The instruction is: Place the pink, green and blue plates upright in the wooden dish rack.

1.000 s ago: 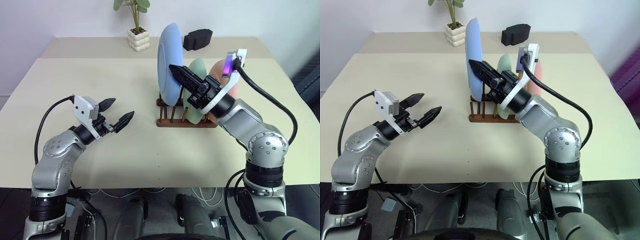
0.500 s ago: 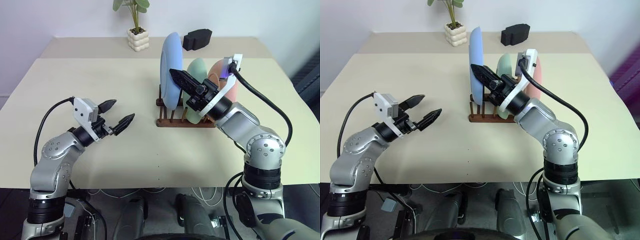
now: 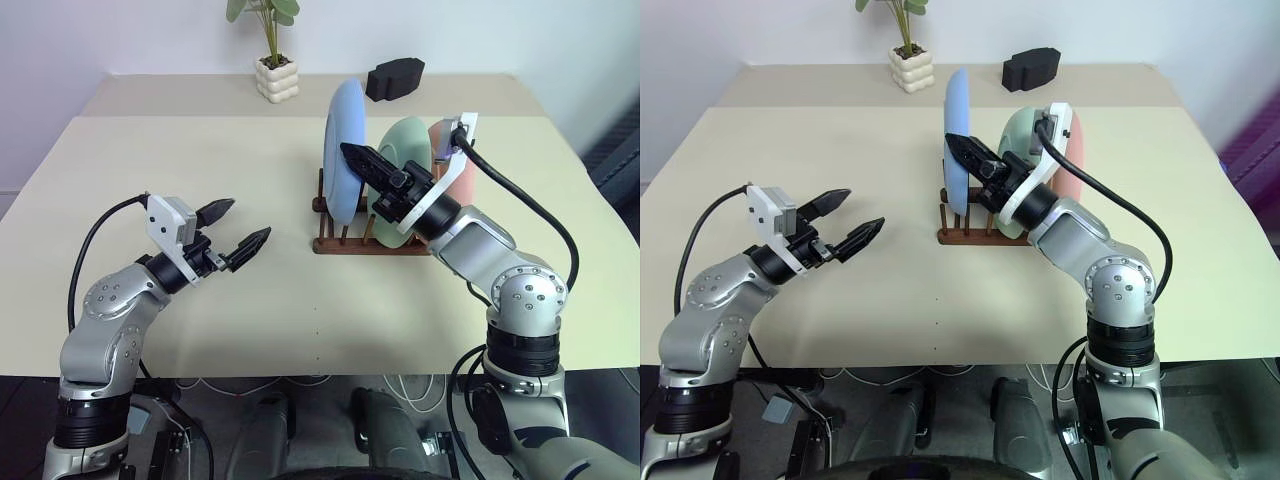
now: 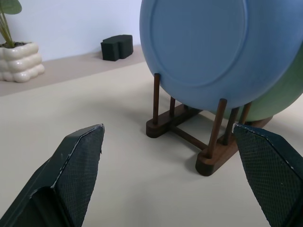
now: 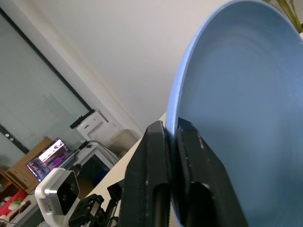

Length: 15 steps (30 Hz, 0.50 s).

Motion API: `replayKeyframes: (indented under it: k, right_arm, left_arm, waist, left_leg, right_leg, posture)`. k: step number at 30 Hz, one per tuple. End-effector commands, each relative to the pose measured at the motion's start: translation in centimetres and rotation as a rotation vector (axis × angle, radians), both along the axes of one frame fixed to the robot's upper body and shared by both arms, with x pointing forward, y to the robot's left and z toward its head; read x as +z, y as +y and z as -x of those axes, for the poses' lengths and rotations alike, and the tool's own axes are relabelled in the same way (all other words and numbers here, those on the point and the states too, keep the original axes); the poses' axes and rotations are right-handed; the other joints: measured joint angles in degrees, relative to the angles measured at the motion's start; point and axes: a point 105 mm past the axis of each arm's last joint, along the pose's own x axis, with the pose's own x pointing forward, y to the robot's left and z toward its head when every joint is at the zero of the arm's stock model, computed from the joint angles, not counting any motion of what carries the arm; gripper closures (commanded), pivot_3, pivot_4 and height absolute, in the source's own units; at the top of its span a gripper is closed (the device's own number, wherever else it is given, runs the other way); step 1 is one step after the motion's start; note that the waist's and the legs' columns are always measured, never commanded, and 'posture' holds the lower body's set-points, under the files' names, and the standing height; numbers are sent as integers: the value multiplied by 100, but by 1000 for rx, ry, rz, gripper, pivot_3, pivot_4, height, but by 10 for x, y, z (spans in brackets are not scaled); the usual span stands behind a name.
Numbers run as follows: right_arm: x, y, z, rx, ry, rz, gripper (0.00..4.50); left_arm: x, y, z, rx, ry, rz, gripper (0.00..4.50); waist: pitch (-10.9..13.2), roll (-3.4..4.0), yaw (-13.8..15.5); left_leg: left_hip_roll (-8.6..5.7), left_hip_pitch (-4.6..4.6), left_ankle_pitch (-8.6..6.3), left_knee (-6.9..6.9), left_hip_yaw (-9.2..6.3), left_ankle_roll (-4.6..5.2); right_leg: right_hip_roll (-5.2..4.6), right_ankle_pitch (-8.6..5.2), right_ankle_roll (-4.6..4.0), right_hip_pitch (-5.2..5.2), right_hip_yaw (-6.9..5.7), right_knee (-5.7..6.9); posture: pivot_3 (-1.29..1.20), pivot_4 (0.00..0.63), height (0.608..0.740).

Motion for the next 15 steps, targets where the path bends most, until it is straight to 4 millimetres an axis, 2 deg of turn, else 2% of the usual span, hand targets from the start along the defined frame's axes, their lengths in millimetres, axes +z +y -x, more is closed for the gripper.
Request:
replayKeyframes:
  k: [1,6,15]
  right_arm:
    - [10,-3,4,4,-34,-29,2598]
    - [11,-2,5,7,-53,-12,32]
    - [22,-2,8,11,-125,0,32]
  left_arm:
    - [11,-5,6,-25,-49,-6,0]
    - [11,-5,5,-25,-47,-6,0]
    - [10,-6,5,-26,-44,-4,0]
  waist:
    - [0,0,1]
    - [0,0,1]
    - [0,0,1]
  left_leg:
    - [0,0,0,0,0,0]
    - [0,0,0,0,0,0]
    - [0,0,0,0,-1,0]
  right_leg:
    - [0,0,0,0,0,0]
    - [0,0,0,0,0,0]
    - [0,-1,-1,0,0,-2]
  posture:
    - [0,150,735]
    - [0,150,735]
    - [0,150,735]
